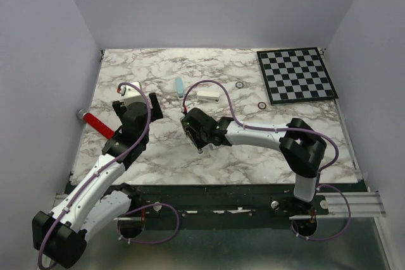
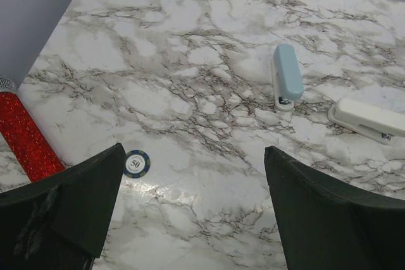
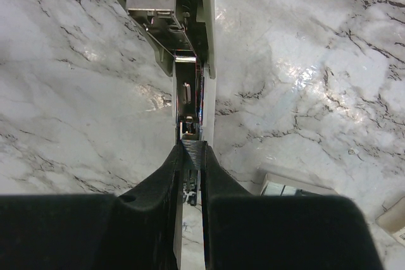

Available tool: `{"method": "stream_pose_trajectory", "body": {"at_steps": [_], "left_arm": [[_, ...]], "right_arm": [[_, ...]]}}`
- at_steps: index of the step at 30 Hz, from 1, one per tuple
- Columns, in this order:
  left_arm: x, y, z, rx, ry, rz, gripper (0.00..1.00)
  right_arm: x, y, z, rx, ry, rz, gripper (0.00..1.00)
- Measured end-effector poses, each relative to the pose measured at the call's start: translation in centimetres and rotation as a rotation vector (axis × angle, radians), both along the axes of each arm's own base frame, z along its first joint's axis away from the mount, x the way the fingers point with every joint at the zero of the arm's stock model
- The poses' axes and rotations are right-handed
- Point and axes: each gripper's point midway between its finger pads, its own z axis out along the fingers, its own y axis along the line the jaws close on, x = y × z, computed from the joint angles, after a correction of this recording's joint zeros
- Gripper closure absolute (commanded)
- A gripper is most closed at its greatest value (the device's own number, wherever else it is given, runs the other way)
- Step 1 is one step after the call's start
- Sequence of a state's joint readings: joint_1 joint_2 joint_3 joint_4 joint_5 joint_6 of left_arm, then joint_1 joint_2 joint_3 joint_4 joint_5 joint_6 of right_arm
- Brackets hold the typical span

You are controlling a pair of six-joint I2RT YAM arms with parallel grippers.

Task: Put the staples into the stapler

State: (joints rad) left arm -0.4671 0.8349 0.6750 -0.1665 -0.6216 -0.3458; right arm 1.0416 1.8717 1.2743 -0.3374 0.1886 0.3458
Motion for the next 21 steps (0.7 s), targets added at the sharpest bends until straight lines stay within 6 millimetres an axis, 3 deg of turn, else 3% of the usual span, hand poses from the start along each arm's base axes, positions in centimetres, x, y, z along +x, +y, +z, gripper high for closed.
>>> {"method": "stream_pose_trajectory", "body": {"at_steps": [21], "left_arm": [[-0.01,0.01,0.04,-0.001,-0.001,0.0,0.01]], "right_arm": [[-0.03,0.3,0.07,0.019,-0.002,0.006,0.83]]}}
